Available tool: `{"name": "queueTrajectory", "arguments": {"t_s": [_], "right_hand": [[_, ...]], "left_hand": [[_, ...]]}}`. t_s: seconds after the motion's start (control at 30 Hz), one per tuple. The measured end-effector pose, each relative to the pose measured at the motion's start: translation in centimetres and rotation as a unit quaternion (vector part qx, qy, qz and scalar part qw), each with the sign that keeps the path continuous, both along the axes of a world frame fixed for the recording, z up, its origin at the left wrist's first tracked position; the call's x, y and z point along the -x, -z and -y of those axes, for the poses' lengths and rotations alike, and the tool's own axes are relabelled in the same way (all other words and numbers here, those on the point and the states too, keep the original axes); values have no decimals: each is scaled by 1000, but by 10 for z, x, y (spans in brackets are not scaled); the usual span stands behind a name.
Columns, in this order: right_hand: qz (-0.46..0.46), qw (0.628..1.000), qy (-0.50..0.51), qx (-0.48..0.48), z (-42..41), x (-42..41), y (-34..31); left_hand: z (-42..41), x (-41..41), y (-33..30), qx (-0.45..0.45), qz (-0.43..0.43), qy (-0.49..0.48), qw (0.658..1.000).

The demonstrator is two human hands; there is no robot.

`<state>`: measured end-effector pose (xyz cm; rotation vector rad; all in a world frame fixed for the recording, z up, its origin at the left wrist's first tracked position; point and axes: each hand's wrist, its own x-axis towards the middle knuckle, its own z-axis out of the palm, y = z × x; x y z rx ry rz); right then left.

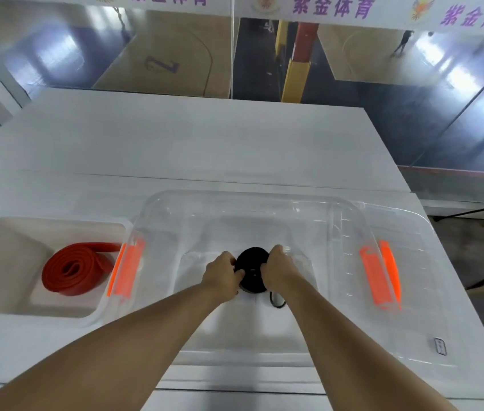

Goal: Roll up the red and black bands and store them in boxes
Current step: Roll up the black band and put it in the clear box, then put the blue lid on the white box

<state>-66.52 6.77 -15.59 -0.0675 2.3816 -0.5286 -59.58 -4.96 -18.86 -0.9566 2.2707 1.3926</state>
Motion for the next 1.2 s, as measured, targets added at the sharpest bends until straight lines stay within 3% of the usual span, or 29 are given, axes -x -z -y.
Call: {"name": "queueTrajectory", "arguments": {"t_s": [0.3, 0.43, 0.6, 0.83, 1.2], "right_hand": [[-40, 995, -84, -32, -9, 5, -2], [-101, 991, -86, -6, -14, 1, -20], [-141, 984, -83, 73, -22, -17, -46], [-257, 946, -116, 159, -42, -70, -77], [-314, 901, -119, 276, -16, -184, -114]], "left_hand": [[5, -2, -9, 51, 28, 111, 992], [4, -17, -35, 188, -20, 220, 957], [2, -45, -74, 307, -85, 260, 911], [2, -109, -121, 443, -207, 221, 844], [29, -253, -160, 469, -212, 113, 850]]}}
